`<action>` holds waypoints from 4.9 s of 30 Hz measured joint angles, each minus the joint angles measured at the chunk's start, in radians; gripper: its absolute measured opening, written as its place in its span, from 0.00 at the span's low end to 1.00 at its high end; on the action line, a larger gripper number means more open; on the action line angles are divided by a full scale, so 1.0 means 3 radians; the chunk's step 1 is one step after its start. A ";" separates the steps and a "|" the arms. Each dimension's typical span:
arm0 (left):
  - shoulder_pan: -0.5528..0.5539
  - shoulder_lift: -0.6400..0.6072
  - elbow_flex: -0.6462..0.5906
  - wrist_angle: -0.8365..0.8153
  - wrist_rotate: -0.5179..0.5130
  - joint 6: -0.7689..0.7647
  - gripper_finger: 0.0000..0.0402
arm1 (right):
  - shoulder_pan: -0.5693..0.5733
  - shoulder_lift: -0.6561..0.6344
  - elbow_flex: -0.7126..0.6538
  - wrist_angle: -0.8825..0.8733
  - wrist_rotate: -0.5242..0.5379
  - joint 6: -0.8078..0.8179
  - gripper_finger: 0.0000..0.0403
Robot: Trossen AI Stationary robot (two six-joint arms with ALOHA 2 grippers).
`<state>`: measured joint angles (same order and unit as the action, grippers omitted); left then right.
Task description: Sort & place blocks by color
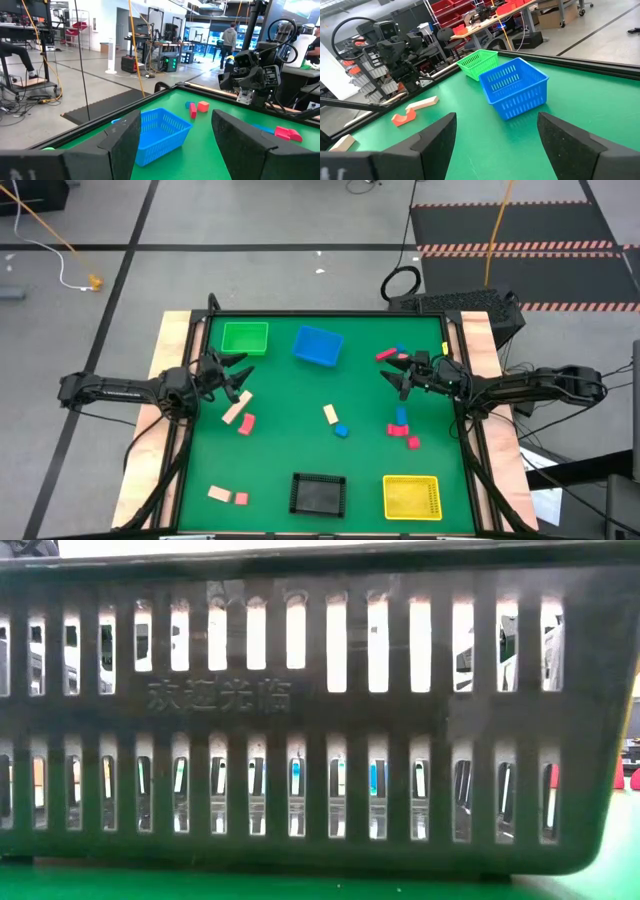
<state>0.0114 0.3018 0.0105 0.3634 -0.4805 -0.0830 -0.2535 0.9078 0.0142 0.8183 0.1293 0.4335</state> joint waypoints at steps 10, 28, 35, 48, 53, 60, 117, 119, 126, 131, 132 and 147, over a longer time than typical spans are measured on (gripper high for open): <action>0.0001 0.0000 0.0000 0.0000 -0.0001 0.0000 0.61 | 0.0000 0.0000 0.0000 -0.0001 0.0001 -0.0001 0.66; 0.0000 0.0000 0.0001 0.0000 -0.0001 0.0000 0.61 | 0.0001 0.0001 -0.0001 0.0000 0.0000 0.0000 0.66; 0.0000 0.0000 0.0000 0.0000 0.0000 0.0000 0.61 | 0.0001 0.0001 -0.0001 0.0000 0.0000 0.0000 0.66; 0.0000 0.0000 0.0001 0.0000 -0.0001 0.0000 0.61 | 0.0001 0.0001 -0.0001 0.0000 0.0000 0.0000 0.66; 0.0000 -0.0001 0.0000 0.0000 0.0000 0.0000 0.61 | 0.0000 0.0001 0.0000 0.0000 0.0000 -0.0001 0.66; 0.0000 0.0000 0.0000 0.0000 0.0000 0.0000 0.61 | 0.0000 0.0001 0.0000 0.0000 0.0001 0.0000 0.66; 0.0000 0.0000 0.0001 0.0000 0.0000 0.0000 0.61 | 0.0001 0.0000 0.0817 0.0150 0.0022 -0.0594 0.66; 0.0001 0.0000 0.0000 0.0000 0.0000 0.0000 0.61 | 0.0001 0.0002 0.0978 -0.0193 0.0244 -0.0608 0.66; 0.0001 0.0000 0.0001 0.0000 0.0000 0.0000 0.61 | 0.0001 0.0012 0.1794 -0.1956 0.1260 -0.0162 0.66; 0.0001 0.0000 0.0001 0.0000 -0.0001 0.0000 0.61 | -0.0001 0.0011 0.2048 -0.2639 0.1698 0.0497 0.66; 0.0000 0.0000 0.0001 0.0000 0.0000 0.0000 0.61 | -0.0001 0.0012 0.2048 -0.2664 0.1724 0.0608 0.66; 0.0001 0.0000 0.0001 0.0000 0.0000 0.0000 0.61 | -0.0084 0.0809 0.2050 -0.3468 0.1741 0.1964 0.66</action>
<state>0.0116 0.3018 0.0109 0.3634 -0.4805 -0.0830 -0.2786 1.1506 0.6292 -0.2222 0.6516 1.0226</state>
